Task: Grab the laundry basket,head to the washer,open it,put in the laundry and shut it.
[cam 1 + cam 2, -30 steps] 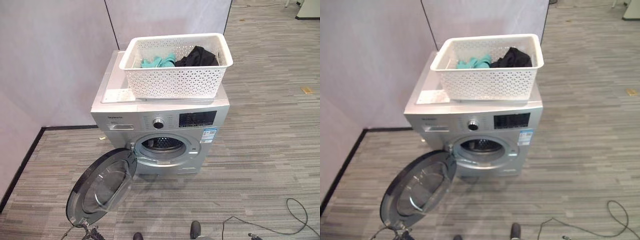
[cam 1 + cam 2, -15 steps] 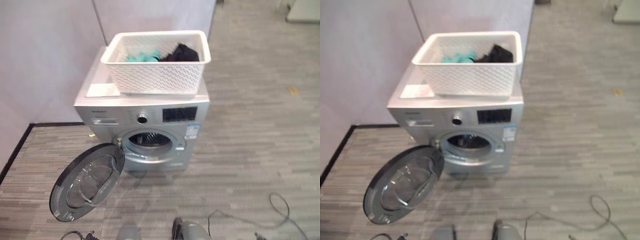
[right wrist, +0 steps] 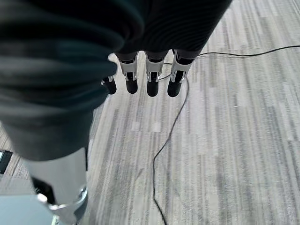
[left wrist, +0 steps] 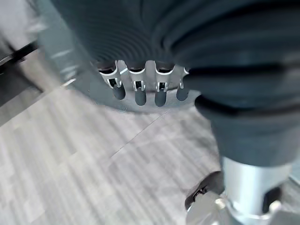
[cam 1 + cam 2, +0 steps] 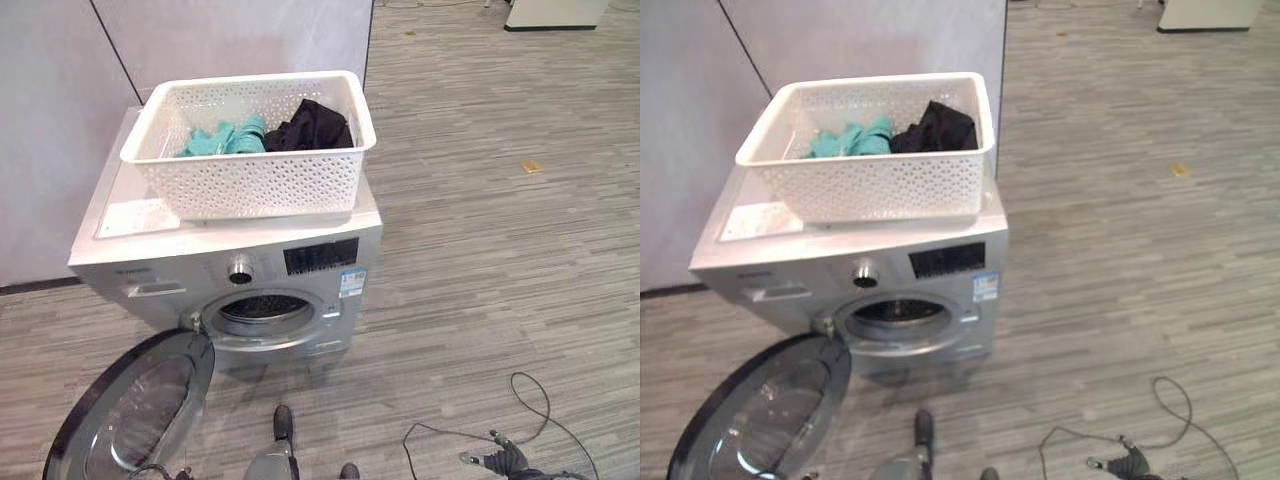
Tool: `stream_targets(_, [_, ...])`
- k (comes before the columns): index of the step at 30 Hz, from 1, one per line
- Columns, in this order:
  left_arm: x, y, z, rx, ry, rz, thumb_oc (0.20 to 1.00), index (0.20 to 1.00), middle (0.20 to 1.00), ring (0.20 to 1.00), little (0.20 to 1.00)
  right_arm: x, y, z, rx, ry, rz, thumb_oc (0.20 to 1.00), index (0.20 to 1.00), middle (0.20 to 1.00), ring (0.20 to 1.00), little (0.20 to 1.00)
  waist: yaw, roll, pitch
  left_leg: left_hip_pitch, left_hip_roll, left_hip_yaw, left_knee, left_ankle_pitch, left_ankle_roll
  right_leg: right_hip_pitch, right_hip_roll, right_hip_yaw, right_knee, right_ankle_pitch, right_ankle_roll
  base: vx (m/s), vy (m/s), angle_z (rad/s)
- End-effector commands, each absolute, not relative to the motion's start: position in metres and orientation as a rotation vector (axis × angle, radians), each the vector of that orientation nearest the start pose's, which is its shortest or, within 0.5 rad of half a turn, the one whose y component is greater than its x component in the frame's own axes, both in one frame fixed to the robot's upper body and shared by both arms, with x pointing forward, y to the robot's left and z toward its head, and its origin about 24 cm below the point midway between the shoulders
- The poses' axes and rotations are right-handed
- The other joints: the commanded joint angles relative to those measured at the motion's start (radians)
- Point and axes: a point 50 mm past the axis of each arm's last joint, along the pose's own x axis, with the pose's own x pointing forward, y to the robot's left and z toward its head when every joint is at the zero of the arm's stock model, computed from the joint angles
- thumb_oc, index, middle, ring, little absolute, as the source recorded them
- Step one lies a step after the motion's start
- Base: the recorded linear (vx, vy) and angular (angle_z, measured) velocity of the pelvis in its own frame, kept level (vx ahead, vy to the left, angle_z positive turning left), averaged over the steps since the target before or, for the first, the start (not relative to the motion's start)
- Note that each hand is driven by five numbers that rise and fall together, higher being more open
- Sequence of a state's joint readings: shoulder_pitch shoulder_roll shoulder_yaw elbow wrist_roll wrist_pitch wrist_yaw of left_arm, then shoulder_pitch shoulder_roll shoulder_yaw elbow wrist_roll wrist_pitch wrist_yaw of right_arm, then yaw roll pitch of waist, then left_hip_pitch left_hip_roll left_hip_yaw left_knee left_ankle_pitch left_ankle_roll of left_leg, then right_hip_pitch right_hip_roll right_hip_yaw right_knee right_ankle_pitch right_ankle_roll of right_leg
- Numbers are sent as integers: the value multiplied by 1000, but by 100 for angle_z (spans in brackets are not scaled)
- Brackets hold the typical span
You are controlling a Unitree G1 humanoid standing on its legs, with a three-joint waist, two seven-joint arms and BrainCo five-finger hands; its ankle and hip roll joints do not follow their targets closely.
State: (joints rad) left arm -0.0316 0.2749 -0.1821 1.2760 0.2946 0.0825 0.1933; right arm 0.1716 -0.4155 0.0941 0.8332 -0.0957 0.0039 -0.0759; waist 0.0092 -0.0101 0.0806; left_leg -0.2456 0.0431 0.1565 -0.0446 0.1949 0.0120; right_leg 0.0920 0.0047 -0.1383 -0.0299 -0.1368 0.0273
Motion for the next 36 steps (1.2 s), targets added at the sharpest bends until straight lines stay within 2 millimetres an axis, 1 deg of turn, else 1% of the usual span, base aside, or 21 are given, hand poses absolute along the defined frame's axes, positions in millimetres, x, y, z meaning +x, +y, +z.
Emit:
stream_targets(1, [106,279,-144,846,1199,49,1000,1000,1000,1000,1000,127,-279,-107,-594,872,-31,1000,1000,1000,1000,1000,20,-73,10,-55,-7,19,86,-54,-44,19,-134,37,33,65,108,130,155,-8])
stream_targets(7, [113,279,-139,837,1138,60,1000,1000,1000,1000,1000,148,-278,-90,-626,759,-23,1000,1000,1000,1000,1000,37,-88,4,-12,-55,24,74,-102,-8,-12,-169,23,147,146,141,136,129,7])
stream_targets(8, [113,279,-139,837,1138,59,1000,1000,1000,1000,1000,148,-278,-90,-627,759,-23,1000,1000,1000,1000,1000,38,-86,3,-14,-53,24,73,-100,-8,-14,-167,24,146,149,140,125,159,6])
stream_targets(9, [106,281,-140,825,1147,65,1000,1000,1000,1000,1000,156,-283,-77,-606,695,-75,1000,1000,1000,1000,1000,34,-75,7,18,-63,28,45,-107,6,-52,-172,14,225,189,140,66,103,0])
stream_targets(10, [106,281,-140,825,1147,65,1000,1000,1000,1000,1000,156,-283,-77,-606,695,-75,1000,1000,1000,1000,1000,34,-75,7,18,-62,28,44,-107,6,-53,-172,15,225,189,140,104,149,-3])
stream_targets(11, [101,282,-140,815,1157,73,1000,1000,1000,1000,1000,158,-288,-70,-575,660,-120,1000,1000,1000,1000,1000,27,-70,15,33,-66,27,31,-106,11,-68,-164,18,269,195,139,120,98,-4])
stream_targets(12, [95,283,-142,814,1178,64,1000,1000,1000,1000,1000,157,-295,-62,-519,622,-187,1000,1000,1000,1000,1000,9,-59,16,50,-78,11,15,-109,14,-89,-98,67,286,164,129,114,96,-2])
stream_targets(13, [95,283,-142,814,1178,63,1000,1000,1000,1000,1000,157,-295,-62,-519,622,-187,1000,1000,1000,1000,1000,11,-57,13,46,-75,12,15,-107,14,-93,-94,68,285,168,128,168,92,1])
stream_targets(14, [93,284,-142,809,1192,67,1000,1000,1000,1000,1000,154,-301,-54,-462,576,-251,1000,1000,1000,1000,1000,-3,-38,17,75,-73,-6,-14,-101,8,-150,-36,95,237,82,105,110,24,31])
stream_targets(15, [91,283,-144,801,1204,69,1000,1000,1000,1000,1000,150,-306,-51,-425,562,-291,1000,1000,1000,1000,1000,-11,-25,25,101,-64,-11,-24,-104,0,-169,-47,73,189,82,97,157,5,31])
stream_targets(16, [88,281,-146,789,1221,61,1000,1000,1000,1000,1000,146,-312,-50,-407,562,-326,1000,1000,1000,1000,1000,-22,-19,34,114,-61,-22,-16,-109,-5,-197,-45,80,170,95,92,105,-70,35])
stream_targets(20, [72,277,-151,733,1290,84,1000,1000,1000,1000,1000,122,-321,-60,-249,606,-450,1000,1000,1000,1000,1000,-35,-31,32,151,-65,-29,8,-123,-9,-133,-45,67,108,106,88,82,-87,31])
stream_targets(23, [65,276,-154,700,1320,93,1000,1000,1000,1000,1000,111,-334,-63,-241,647,-513,1000,1000,1000,1000,1000,-33,-34,25,160,-64,-28,11,-124,-14,-98,-43,56,68,119,83,47,-105,8])
stream_targets(25, [54,273,-156,656,1353,102,1000,1000,1000,1000,1000,98,-355,-55,-226,644,-620,1000,1000,1000,1000,1000,-30,-37,19,155,-54,-47,17,-116,-23,-75,-28,49,47,115,64,30,-184,-1])
stream_targets(26, [54,273,-156,656,1353,101,1000,1000,1000,1000,1000,98,-355,-55,-226,644,-621,1000,1000,1000,1000,1000,-31,-37,19,155,-54,-48,16,-116,-23,-75,-28,48,46,115,63,-4,-185,17])
stream_targets(29, [61,269,-157,680,1333,64,1000,1000,1000,1000,1000,92,-374,-46,-224,616,-724,1000,1000,1000,1000,1000,-36,-43,38,120,-46,-57,14,-85,-40,-85,-20,32,33,119,51,-107,-113,27])
stream_targets(30, [70,270,-155,722,1306,36,1000,1000,1000,1000,1000,91,-383,-40,-235,598,-761,1000,1000,1000,1000,1000,-46,-44,45,85,-39,-41,24,-74,-48,-98,-26,11,29,123,51,-200,-91,60])
stream_targets(31, [80,271,-153,760,1280,9,1000,1000,1000,1000,1000,94,-392,-30,-271,572,-782,1000,1000,1000,1000,1000,-65,-46,52,54,-20,26,50,-70,-57,-116,-39,-14,31,128,53,-238,-59,89])
stream_targets(33, [99,276,-147,816,1234,-10,1000,1000,1000,1000,1000,89,-408,-12,-333,543,-833,1000,1000,1000,1000,1000,-139,-51,44,75,75,261,89,-94,-92,-139,-72,-80,39,129,71,-124,-20,88])
stream_targets(35, [104,277,-145,825,1222,-7,1000,1000,1000,1000,1000,81,-414,-7,-348,545,-862,1000,1000,1000,1000,1000,-154,-47,41,91,99,269,93,-105,-104,-139,-76,-92,34,126,72,-9,7,150])
stream_targets(36, [105,279,-144,830,1216,1,1000,1000,1000,1000,1000,80,-418,-2,-360,532,-883,1000,1000,1000,1000,1000,-149,-39,40,97,91,208,88,-115,-106,-133,-74,-94,28,125,73,-38,86,104])
